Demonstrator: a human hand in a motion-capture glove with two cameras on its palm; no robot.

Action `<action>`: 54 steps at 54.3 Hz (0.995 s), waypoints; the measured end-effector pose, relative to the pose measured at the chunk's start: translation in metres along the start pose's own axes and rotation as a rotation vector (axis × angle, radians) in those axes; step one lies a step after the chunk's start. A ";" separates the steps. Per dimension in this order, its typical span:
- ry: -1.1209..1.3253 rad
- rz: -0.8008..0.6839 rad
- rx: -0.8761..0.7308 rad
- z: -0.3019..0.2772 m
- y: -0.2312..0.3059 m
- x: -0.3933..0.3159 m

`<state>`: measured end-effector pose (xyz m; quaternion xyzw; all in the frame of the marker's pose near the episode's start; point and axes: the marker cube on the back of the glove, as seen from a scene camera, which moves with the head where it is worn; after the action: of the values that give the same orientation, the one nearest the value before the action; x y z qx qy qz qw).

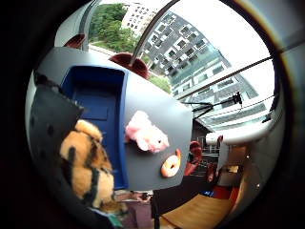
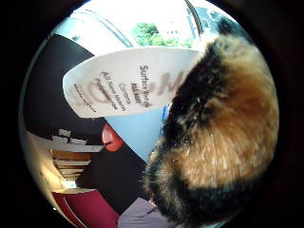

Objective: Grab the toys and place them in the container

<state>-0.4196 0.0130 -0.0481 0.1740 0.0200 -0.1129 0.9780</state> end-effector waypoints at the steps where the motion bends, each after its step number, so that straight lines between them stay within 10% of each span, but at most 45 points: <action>1: -0.004 -0.032 -0.003 0.004 0.002 -0.006; 13: -0.013 0.135 -0.132 0.049 0.002 -0.010; 21: -0.067 -0.051 -0.496 0.064 0.022 0.003; 40: -0.087 0.087 -0.324 -0.033 0.083 0.160; 54: -0.030 0.139 -0.387 0.004 0.192 0.251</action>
<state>-0.1317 0.1334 0.0005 -0.0179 0.0147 -0.0419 0.9989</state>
